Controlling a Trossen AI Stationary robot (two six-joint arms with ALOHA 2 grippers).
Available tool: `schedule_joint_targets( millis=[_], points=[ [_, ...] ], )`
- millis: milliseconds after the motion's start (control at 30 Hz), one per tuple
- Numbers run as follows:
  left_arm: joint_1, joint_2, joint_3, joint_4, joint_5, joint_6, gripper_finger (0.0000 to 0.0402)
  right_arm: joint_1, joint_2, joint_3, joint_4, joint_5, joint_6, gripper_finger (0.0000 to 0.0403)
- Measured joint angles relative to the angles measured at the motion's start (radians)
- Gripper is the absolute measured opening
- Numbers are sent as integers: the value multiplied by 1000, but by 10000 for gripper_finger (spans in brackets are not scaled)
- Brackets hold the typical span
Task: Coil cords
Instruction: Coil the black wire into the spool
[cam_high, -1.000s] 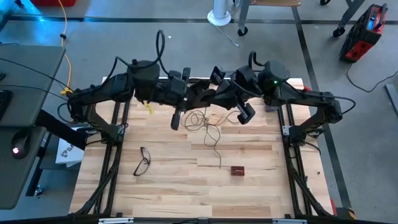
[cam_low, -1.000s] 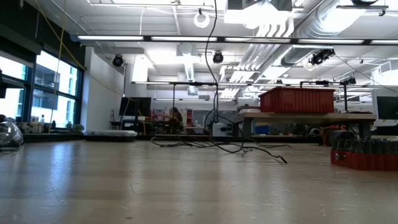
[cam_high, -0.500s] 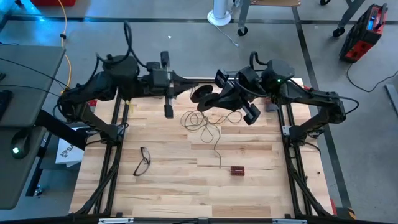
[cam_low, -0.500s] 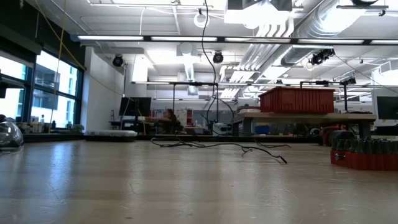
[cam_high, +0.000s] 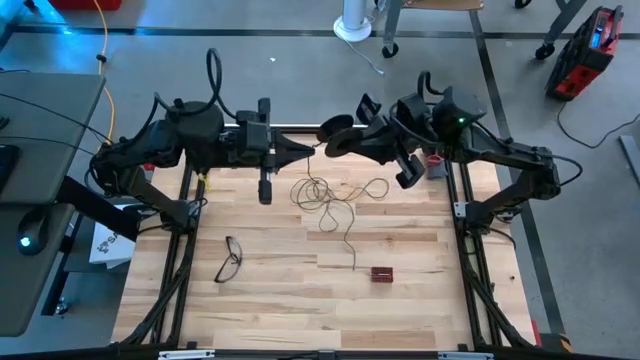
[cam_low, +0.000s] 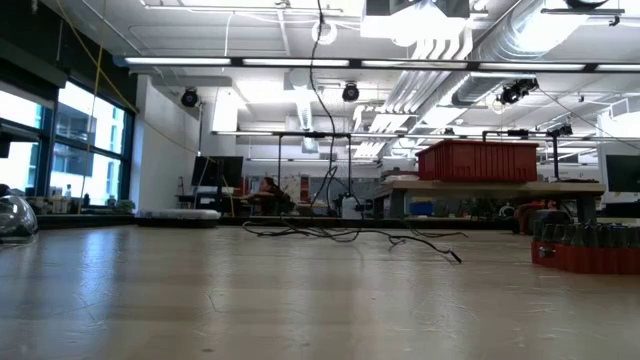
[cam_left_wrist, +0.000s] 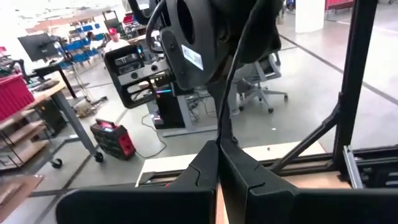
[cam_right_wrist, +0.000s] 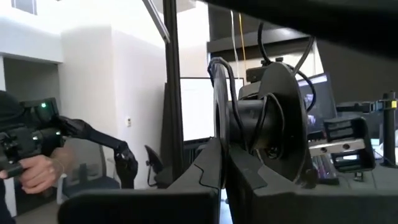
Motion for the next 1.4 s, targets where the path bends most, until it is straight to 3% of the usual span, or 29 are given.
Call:
schedule_joint_targets(
  millis=[300,533,833,1400],
  points=[
    [20,63,-1,9,13,33,0,-3,0,0,55,-4,13,0],
    [77,97,-1,58,18,130,0,19,1,0,75,-70,81,0],
    [125,125,-1,180,219,83,0,52,11,0,52,-50,71,0],
    [74,100,0,143,183,84,0,14,-2,0,11,-26,1,0]
  ],
)
